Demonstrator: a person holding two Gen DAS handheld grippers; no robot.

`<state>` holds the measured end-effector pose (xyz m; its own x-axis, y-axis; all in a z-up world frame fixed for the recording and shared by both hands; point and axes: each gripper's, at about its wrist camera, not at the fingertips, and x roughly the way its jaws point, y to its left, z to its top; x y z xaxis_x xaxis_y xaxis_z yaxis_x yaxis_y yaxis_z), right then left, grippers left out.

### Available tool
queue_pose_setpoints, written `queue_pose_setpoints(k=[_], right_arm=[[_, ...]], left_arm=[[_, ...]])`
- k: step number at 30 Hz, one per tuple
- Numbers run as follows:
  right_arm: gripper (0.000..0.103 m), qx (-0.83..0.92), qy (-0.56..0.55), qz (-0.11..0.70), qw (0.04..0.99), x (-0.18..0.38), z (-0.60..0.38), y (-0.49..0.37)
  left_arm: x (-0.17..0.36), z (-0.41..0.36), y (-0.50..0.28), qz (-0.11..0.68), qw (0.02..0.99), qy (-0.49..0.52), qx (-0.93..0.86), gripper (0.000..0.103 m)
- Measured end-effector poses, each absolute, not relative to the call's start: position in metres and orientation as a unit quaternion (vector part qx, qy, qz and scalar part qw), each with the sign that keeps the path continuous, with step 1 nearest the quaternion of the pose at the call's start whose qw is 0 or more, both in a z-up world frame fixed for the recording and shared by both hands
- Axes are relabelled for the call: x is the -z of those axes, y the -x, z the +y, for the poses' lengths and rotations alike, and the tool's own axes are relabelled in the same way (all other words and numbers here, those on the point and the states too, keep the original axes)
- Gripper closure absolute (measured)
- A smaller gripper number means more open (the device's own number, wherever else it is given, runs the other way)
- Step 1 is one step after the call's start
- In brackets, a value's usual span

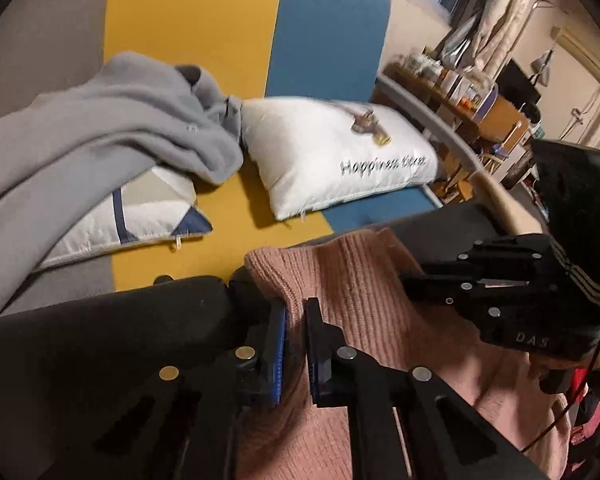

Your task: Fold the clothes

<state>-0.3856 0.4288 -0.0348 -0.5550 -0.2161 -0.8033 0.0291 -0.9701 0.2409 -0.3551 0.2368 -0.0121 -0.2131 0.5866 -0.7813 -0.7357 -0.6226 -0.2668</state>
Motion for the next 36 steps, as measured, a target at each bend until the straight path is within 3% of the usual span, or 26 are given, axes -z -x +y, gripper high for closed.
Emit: queue_pose_setpoints(k=[10, 19, 22, 28, 32, 36], right_arm=[[0.092, 0.904, -0.392, -0.131, 0.107, -0.018, 0.410, 0.311], [0.094, 0.907, -0.397, -0.106, 0.097, -0.003, 0.373, 0.205], [0.094, 0.904, -0.412, -0.078, 0.088, 0.004, 0.363, 0.182], [0.091, 0.907, -0.412, -0.070, 0.058, -0.004, 0.364, 0.151], [0.091, 0.918, -0.382, -0.089, 0.059, -0.023, 0.358, 0.157], [0.091, 0.915, -0.391, -0.083, 0.062, -0.019, 0.340, 0.190]], left_arm=[[-0.041, 0.175, 0.288, 0.033, 0.460, 0.371, -0.806, 0.097], [-0.018, 0.122, 0.204, 0.049, 0.454, 0.372, -0.808, 0.097], [-0.005, 0.104, 0.190, 0.046, 0.441, 0.392, -0.806, 0.086], [-0.012, 0.058, 0.192, -0.031, 0.400, 0.409, -0.819, 0.084], [-0.042, 0.078, 0.194, -0.047, 0.424, 0.376, -0.823, 0.081], [-0.038, 0.127, 0.190, 0.019, 0.452, 0.385, -0.804, 0.079]])
